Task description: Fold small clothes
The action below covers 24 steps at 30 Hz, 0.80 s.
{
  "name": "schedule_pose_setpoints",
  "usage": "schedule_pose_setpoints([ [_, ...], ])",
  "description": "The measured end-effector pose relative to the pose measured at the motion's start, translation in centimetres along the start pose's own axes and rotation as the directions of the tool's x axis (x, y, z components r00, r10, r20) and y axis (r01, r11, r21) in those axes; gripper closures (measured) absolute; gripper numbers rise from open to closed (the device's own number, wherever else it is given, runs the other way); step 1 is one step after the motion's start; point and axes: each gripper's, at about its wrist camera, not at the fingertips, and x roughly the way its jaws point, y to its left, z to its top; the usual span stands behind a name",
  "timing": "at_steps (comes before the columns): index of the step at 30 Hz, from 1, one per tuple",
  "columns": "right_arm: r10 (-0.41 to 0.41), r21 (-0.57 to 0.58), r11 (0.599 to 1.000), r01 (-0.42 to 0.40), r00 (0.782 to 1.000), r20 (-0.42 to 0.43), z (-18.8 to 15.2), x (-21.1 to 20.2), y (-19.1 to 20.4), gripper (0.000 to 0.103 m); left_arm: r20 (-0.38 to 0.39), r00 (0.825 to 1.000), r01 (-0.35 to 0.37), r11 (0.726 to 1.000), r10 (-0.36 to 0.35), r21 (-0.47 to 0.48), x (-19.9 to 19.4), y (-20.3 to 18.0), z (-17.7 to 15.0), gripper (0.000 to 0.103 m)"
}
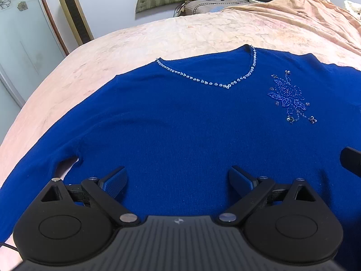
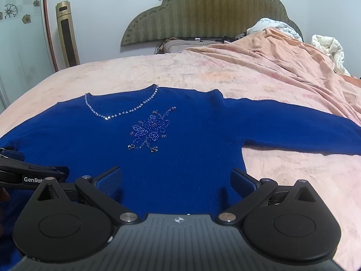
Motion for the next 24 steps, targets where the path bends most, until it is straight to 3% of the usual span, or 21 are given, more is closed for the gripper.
schedule_pose_setpoints([
  [24,0.034,0.005,0.999,-0.034,0.999,0.002,-0.18,0.01,-0.27,0.000,-0.008,1.000,-0.023,1.000,0.023,-0.002,0.25,-0.18,0.21,0.005],
])
